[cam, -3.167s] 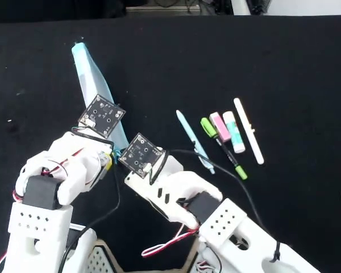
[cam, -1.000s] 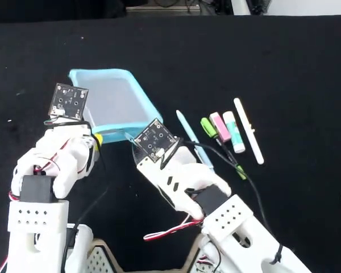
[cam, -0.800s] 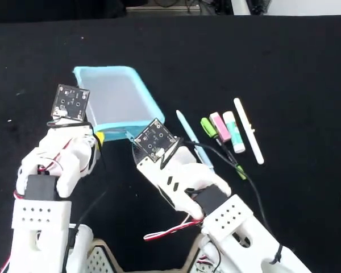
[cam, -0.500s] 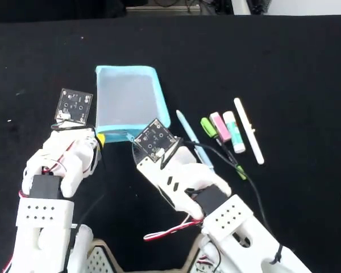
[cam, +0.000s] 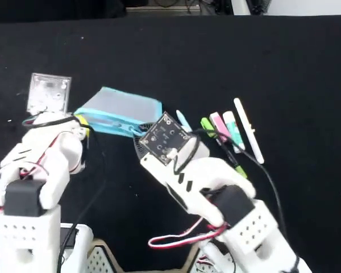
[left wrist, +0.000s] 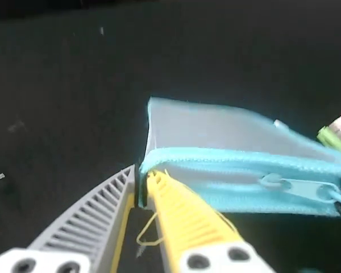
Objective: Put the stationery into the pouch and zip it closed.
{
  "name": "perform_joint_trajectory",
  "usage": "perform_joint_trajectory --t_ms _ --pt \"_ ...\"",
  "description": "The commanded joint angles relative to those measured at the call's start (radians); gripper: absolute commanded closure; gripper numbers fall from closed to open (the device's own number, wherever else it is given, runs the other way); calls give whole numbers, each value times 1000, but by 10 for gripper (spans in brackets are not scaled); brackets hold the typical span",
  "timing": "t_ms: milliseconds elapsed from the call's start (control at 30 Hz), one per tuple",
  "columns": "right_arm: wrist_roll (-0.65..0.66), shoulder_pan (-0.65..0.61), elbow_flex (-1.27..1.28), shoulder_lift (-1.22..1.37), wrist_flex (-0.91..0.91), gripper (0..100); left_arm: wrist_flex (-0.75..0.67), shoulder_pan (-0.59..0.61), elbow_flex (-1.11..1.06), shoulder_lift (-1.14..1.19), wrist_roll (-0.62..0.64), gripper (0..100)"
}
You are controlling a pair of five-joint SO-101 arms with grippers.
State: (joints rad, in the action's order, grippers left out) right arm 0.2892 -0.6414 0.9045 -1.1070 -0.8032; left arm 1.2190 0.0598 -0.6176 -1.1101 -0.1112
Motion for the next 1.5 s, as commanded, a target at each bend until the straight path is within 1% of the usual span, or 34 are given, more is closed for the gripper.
perform_joint_trajectory --t_ms 0,167,333,433,467,533,633,867,1000,1133,1300,1467 --pt "38 20 -174 -25 -75 988 71 19 180 12 6 969" --pt "38 48 -292 28 -186 988 192 18 367 160 6 969" --pt "40 107 -443 177 -344 988 411 12 645 402 8 966" --pt "40 104 -493 231 -387 988 528 12 783 548 6 960" --pt "40 104 -501 237 -388 988 545 12 806 583 6 948" --pt "40 103 -503 236 -388 988 542 19 831 637 6 906" --pt "40 106 -498 231 -393 988 542 13 817 638 6 868" --pt "40 104 -493 229 -393 988 540 18 800 649 6 905" --pt "40 109 -493 229 -396 988 540 18 782 640 12 975" --pt "40 109 -498 228 -408 988 540 19 782 638 14 970" --pt "40 117 -495 228 -470 987 540 19 782 638 64 970" --pt "41 204 -499 228 -466 987 512 21 773 638 63 970"
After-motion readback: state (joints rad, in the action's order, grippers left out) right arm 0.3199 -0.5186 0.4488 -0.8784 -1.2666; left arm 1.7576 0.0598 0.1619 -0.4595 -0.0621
